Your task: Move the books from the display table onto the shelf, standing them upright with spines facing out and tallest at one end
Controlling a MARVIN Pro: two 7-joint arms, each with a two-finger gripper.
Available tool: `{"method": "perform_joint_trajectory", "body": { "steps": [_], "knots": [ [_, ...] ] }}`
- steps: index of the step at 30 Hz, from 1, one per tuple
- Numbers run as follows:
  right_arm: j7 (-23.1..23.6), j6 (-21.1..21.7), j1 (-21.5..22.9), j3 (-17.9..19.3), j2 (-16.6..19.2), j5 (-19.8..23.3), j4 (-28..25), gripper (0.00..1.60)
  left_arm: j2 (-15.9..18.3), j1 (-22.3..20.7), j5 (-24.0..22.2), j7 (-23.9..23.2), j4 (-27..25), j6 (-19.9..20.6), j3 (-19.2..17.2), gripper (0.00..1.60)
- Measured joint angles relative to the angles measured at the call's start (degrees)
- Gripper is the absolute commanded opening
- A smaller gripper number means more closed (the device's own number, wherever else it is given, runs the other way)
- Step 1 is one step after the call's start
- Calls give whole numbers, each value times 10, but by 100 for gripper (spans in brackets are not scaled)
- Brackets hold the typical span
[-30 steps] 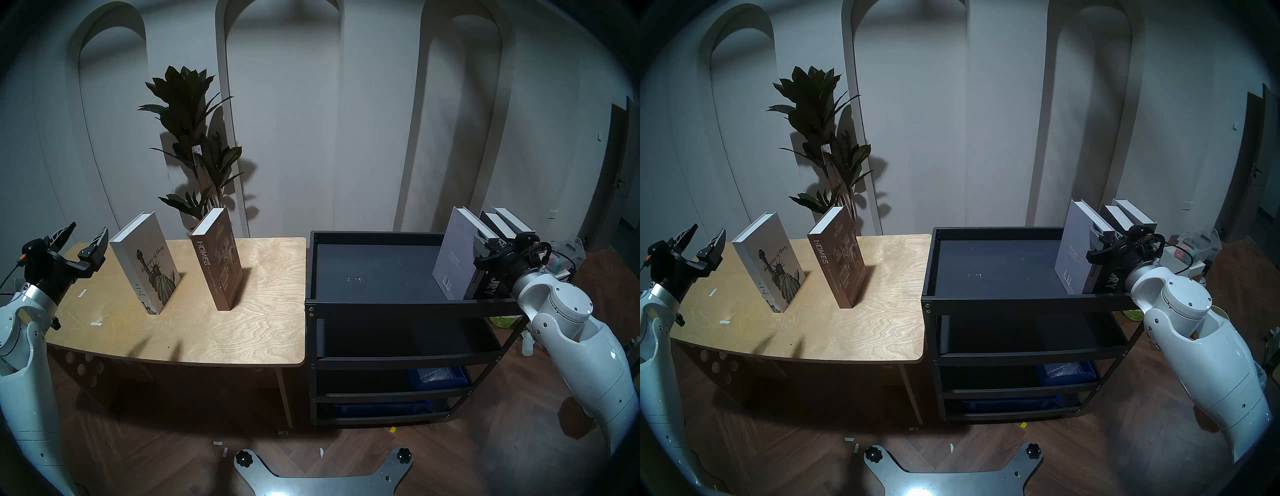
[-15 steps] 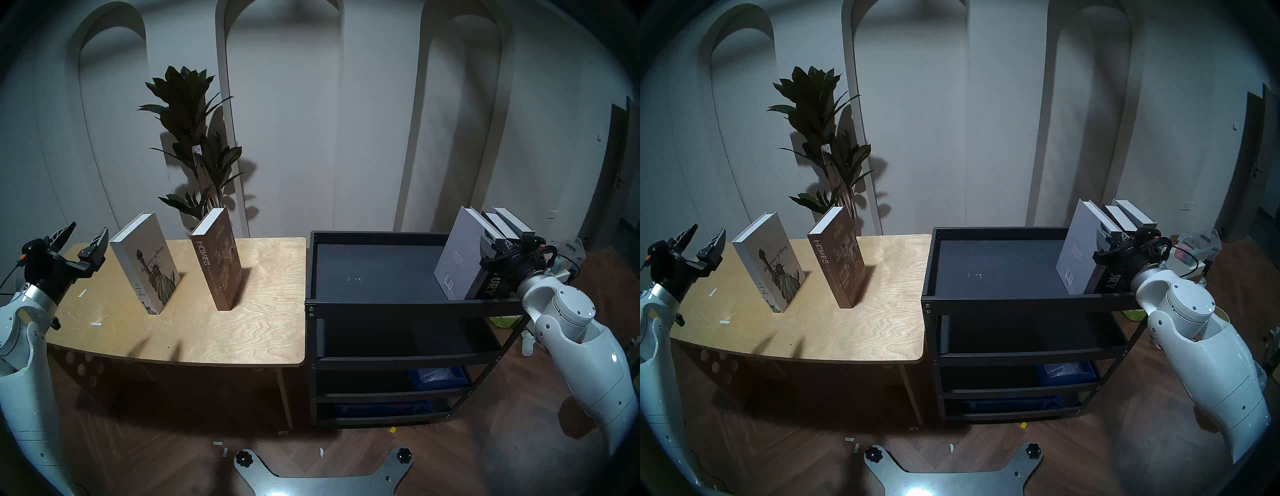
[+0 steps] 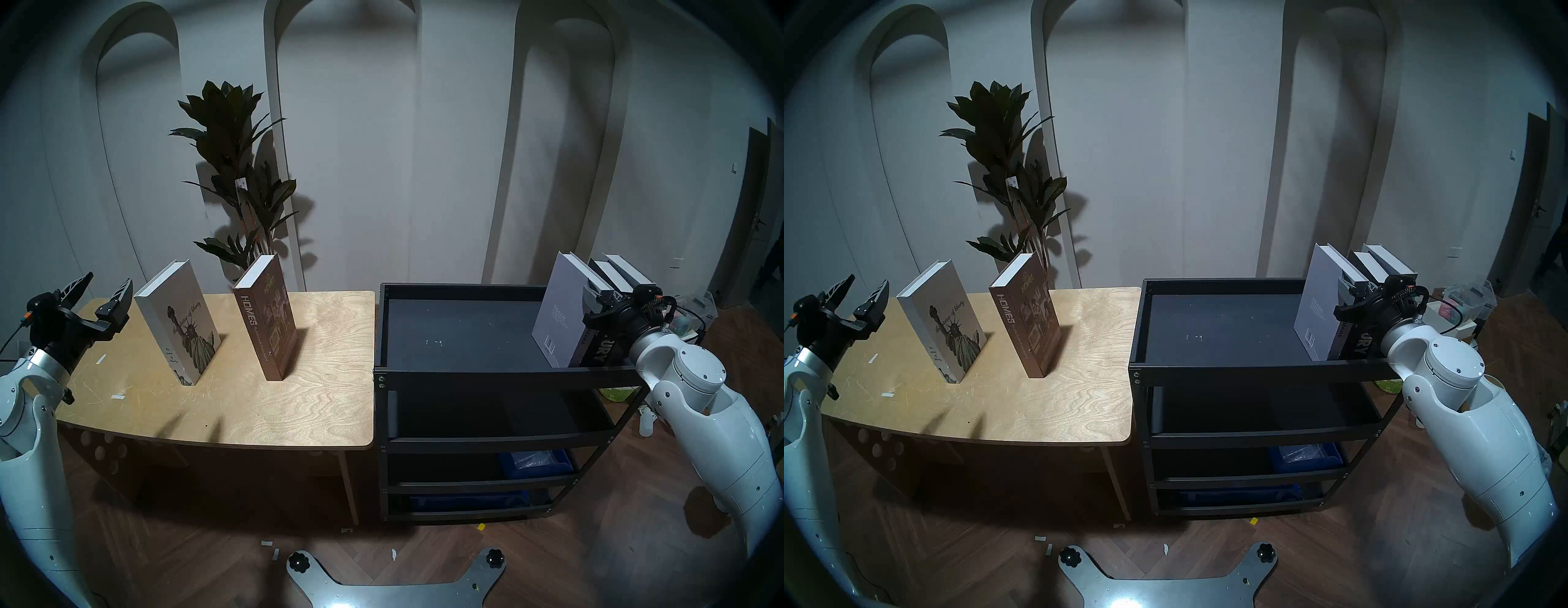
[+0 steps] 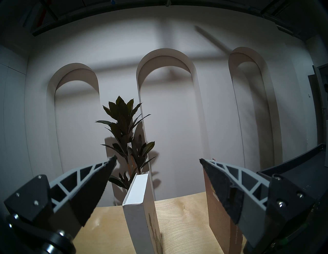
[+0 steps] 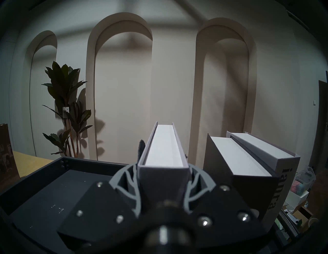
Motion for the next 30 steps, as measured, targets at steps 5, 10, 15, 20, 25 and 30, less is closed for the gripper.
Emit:
{"method": "perform_joint_trajectory", "body": {
  "steps": [5, 10, 15, 20, 25, 30],
  "knots": [
    [-5, 3, 0, 3, 0, 0, -1, 46, 0, 0, 0, 0, 0, 0, 0, 160],
    [-10, 3, -3, 10, 0, 2, -1, 62, 0, 0, 0, 0, 0, 0, 0, 160],
    [-13, 2, -10, 18, 0, 6, -2, 68, 0, 0, 0, 0, 0, 0, 0, 160],
    [-14, 2, -20, 24, 0, 10, -3, 77, 0, 0, 0, 0, 0, 0, 0, 160],
    [-12, 0, -25, 28, 1, 12, -3, 99, 0, 0, 0, 0, 0, 0, 0, 160],
    [-7, -1, -28, 31, 2, 13, -3, 120, 0, 0, 0, 0, 0, 0, 0, 160]
  ]
}}
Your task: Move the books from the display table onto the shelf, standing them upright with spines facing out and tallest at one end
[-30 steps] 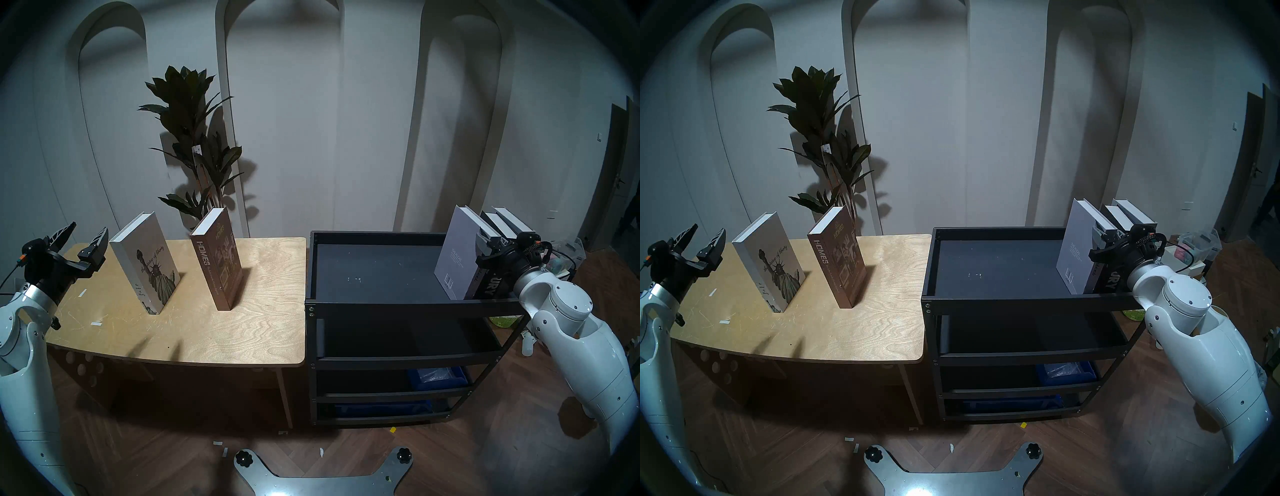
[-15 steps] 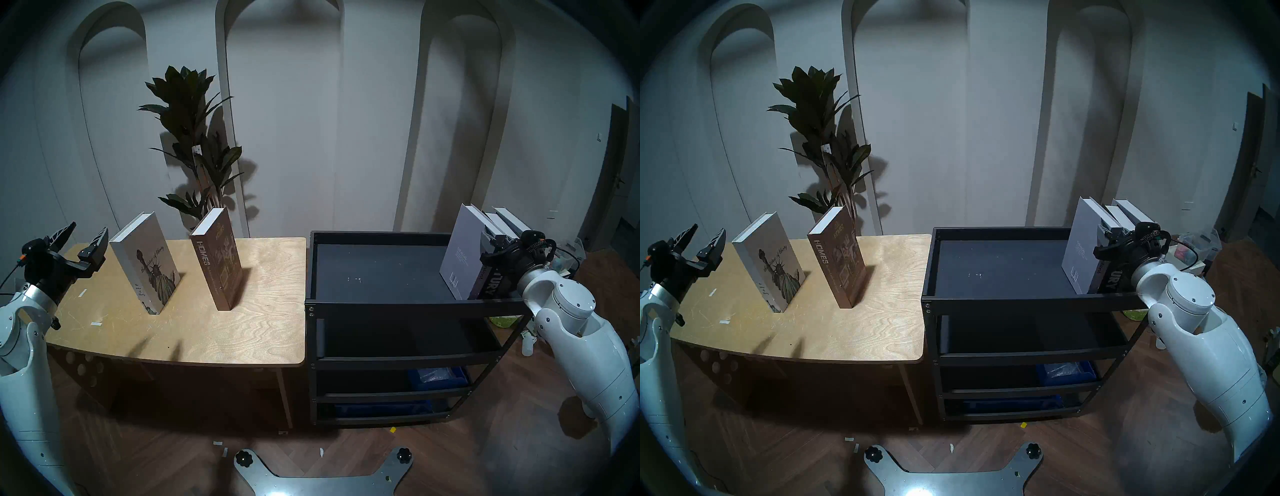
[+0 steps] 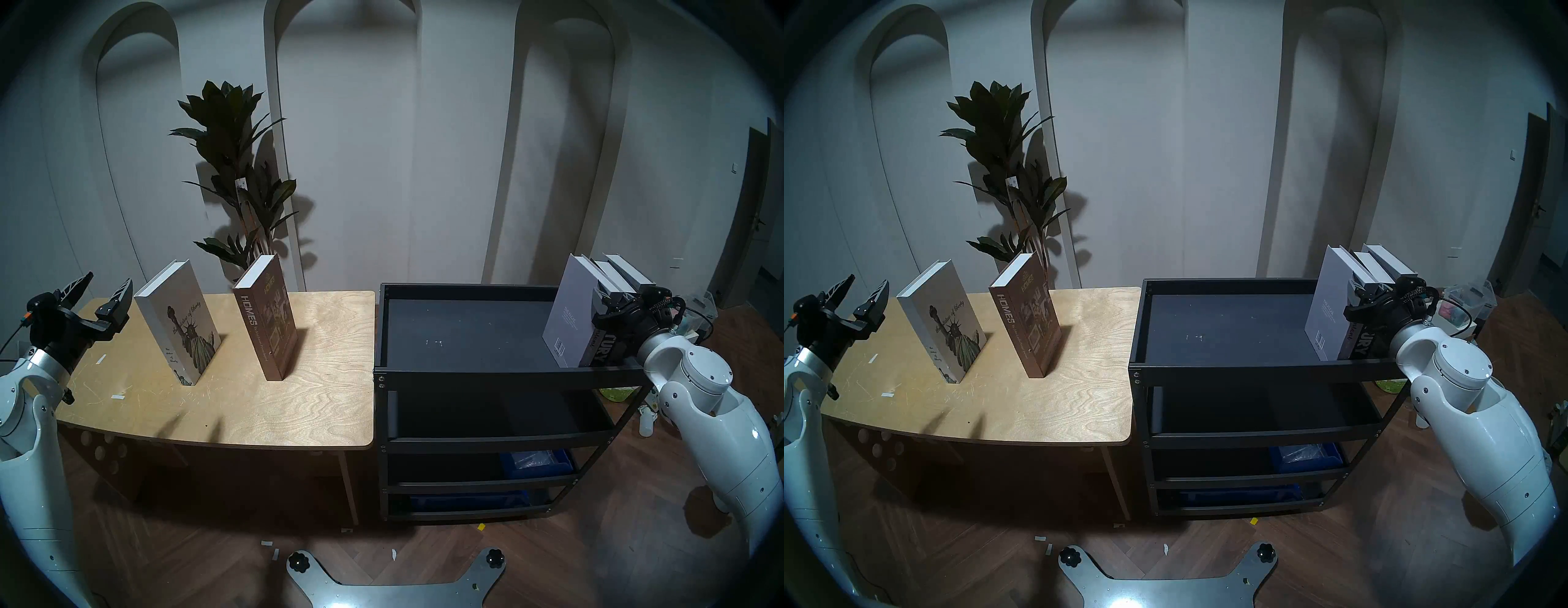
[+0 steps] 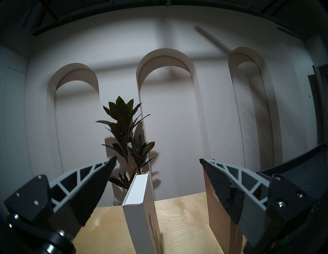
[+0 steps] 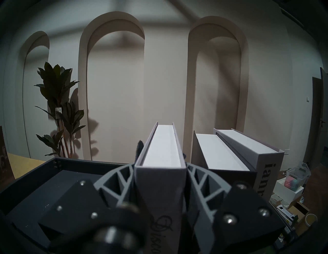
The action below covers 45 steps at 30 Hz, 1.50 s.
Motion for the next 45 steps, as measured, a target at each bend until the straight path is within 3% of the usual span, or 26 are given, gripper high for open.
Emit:
{"method": "perform_joint_trajectory", "body": {
  "steps": [1, 8, 11, 17, 18, 25, 36, 41, 43, 44, 45],
  "knots": [
    [1, 0, 0, 0, 0, 0, 0, 138, 0, 0, 0, 0, 0, 0, 0, 160],
    [6, -2, -2, 6, 1, 1, 0, 141, 0, 0, 0, 0, 0, 0, 0, 160],
    [7, -3, -3, 8, 1, 1, 1, 125, 0, 0, 0, 0, 0, 0, 0, 160],
    [11, -4, -11, 20, 1, 1, -1, 119, 0, 0, 0, 0, 0, 0, 0, 160],
    [11, -4, -12, 21, 1, 1, -1, 112, 0, 0, 0, 0, 0, 0, 0, 160],
    [13, -7, -23, 40, -1, 6, -10, 112, 0, 0, 0, 0, 0, 0, 0, 160],
    [9, -21, -41, 122, -15, 24, -70, 114, 0, 0, 0, 0, 0, 0, 0, 160],
    [33, -32, -53, 161, -27, 39, -116, 115, 0, 0, 0, 0, 0, 0, 0, 160],
    [44, -34, -59, 169, -33, 46, -130, 122, 0, 0, 0, 0, 0, 0, 0, 160],
    [53, -34, -65, 173, -38, 52, -141, 131, 0, 0, 0, 0, 0, 0, 0, 160],
    [60, -34, -71, 174, -42, 57, -149, 152, 0, 0, 0, 0, 0, 0, 0, 160]
  ]
}}
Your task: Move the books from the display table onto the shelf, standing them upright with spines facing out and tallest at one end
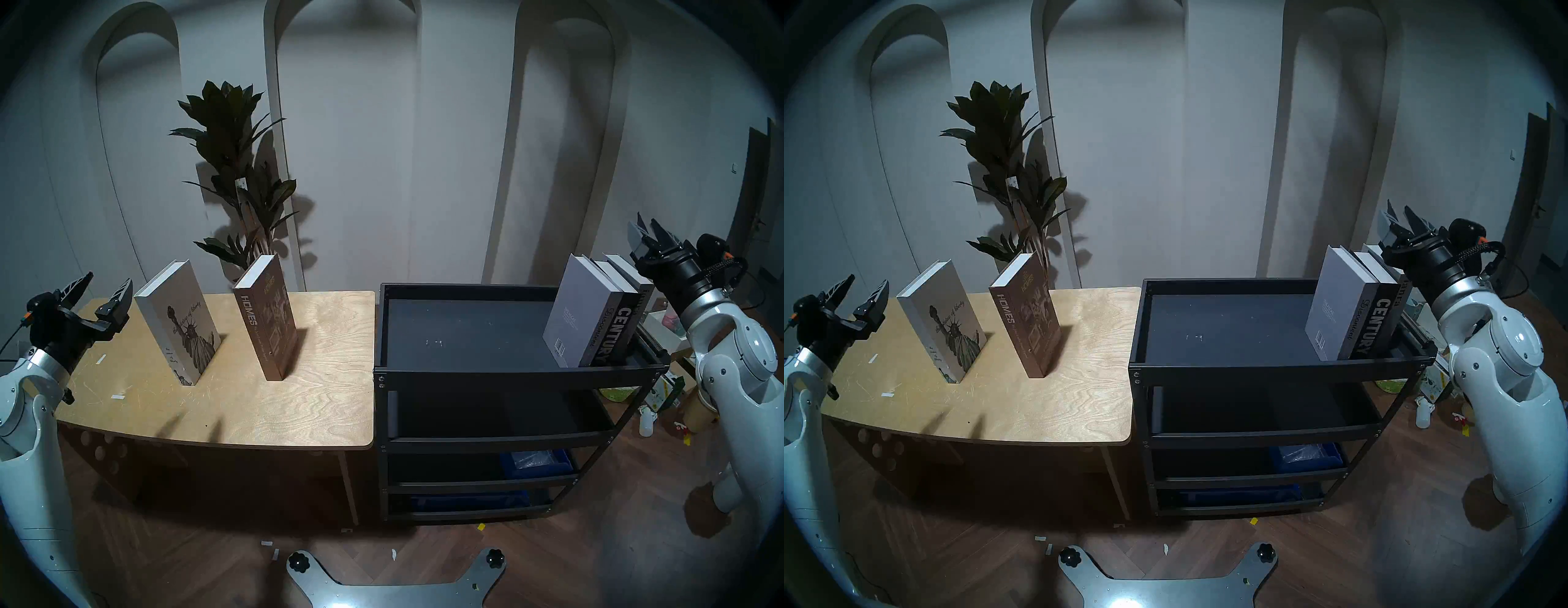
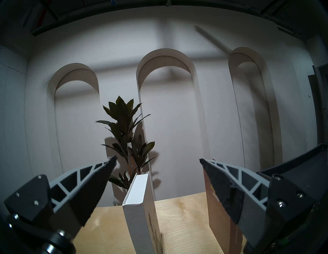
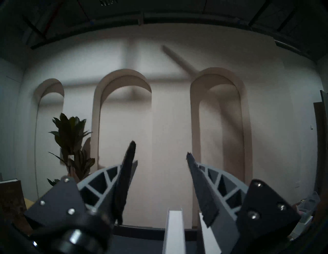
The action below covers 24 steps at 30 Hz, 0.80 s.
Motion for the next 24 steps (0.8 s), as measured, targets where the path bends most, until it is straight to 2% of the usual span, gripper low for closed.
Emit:
{"method": "perform_joint_trajectory", "body": {
  "steps": [1, 5, 13, 17, 19, 24],
  "knots": [
    [7, 0, -7, 0, -4, 5, -9, 160, 0, 0, 0, 0, 0, 0, 0, 160],
    [27, 7, -31, -14, -22, 16, -38, 160, 0, 0, 0, 0, 0, 0, 0, 160],
    [60, 39, -90, -80, -68, 33, -102, 160, 5, 0, -8, -20, 15, -3, 0, 160],
    [67, 52, -118, -98, -89, 36, -127, 160, 9, 0, -20, -49, 40, -8, -3, 160],
    [71, 62, -139, -109, -104, 35, -142, 160, 15, 1, -27, -79, 68, -16, -7, 160],
    [77, 70, -174, -113, -123, 22, -151, 160, 31, -4, -29, -107, 125, -28, -7, 160]
  ]
}}
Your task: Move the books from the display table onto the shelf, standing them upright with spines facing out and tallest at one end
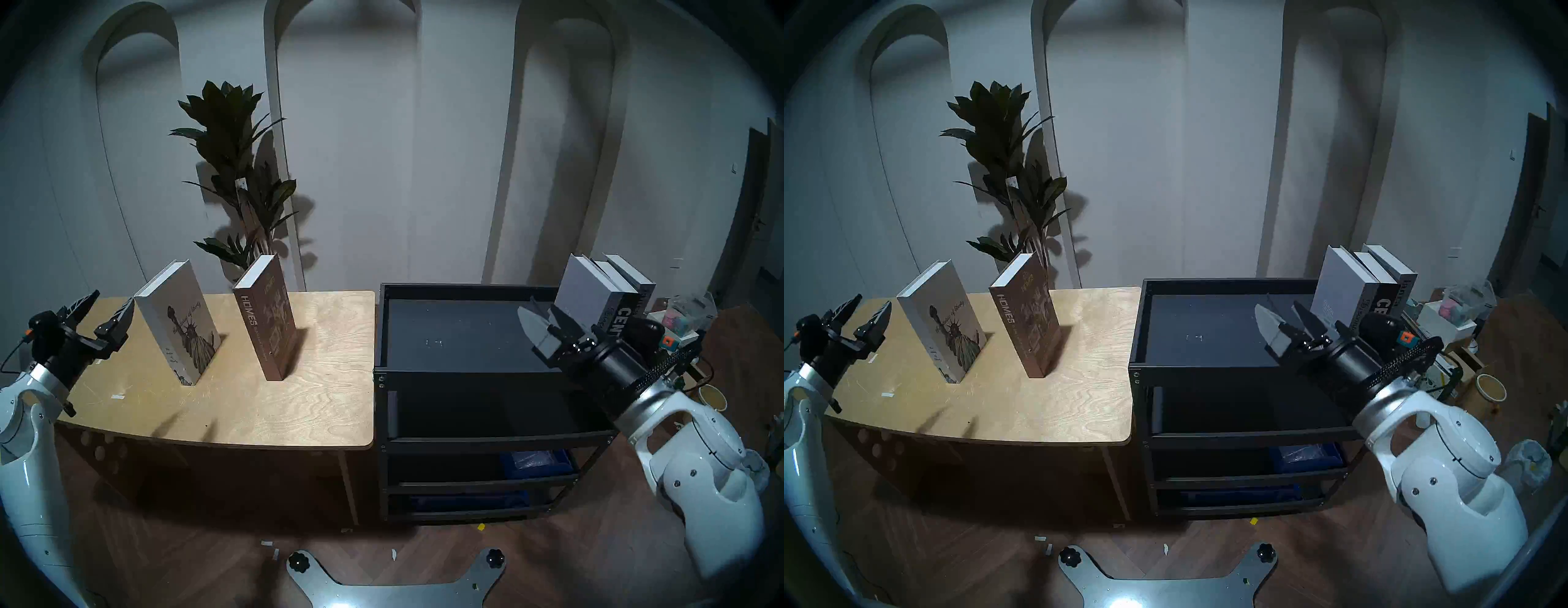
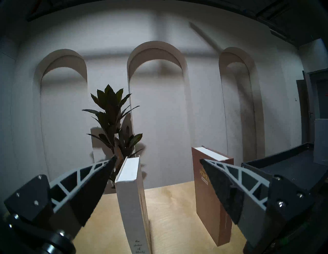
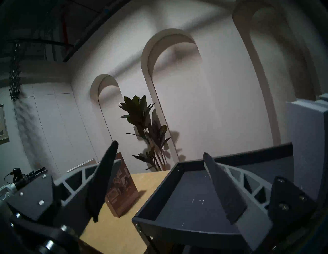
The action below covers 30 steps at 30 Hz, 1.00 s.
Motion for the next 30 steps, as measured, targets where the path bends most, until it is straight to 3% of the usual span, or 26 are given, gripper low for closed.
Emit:
{"method": "perform_joint_trajectory", "body": {
  "steps": [8, 20, 30],
  "knots": [
    [12, -8, -54, 9, -22, -23, -3, 160, 35, -39, 21, 21, 82, -17, 50, 160],
    [31, -39, -108, 17, -45, -57, -4, 160, 62, -109, 42, 81, 113, -45, 160, 160],
    [45, -61, -122, 16, -54, -84, -4, 160, 72, -147, 56, 97, 163, -75, 172, 160]
  ]
}}
